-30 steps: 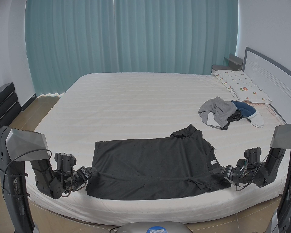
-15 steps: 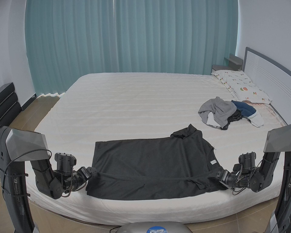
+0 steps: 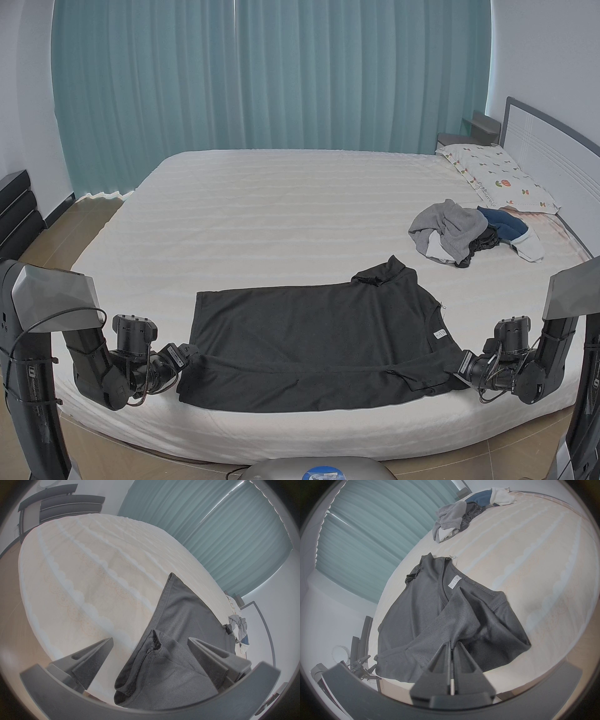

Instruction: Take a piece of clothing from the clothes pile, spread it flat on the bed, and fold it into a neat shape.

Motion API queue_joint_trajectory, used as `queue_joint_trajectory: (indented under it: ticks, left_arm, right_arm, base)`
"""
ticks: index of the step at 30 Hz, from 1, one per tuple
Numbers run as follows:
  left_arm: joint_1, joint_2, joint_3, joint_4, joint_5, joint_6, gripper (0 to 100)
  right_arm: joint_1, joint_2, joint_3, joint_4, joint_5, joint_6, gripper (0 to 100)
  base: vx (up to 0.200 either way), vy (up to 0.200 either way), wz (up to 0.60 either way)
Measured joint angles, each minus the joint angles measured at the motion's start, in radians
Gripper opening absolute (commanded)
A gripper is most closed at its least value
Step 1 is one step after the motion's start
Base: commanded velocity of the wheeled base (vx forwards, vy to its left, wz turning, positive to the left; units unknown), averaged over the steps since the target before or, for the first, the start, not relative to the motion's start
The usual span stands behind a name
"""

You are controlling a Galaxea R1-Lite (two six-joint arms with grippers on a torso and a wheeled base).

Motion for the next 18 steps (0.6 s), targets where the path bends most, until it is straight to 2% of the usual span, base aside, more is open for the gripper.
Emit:
queue_joint_trajectory:
  ticks: [18]
  left_arm:
    - [0.000,0.000,0.000,0.000,0.000,0.000,100]
  right_arm:
    - [0.030,-0.114,0.061,0.004,-0.001,0.043,0]
  base:
    - [0.000,0.000,0.00]
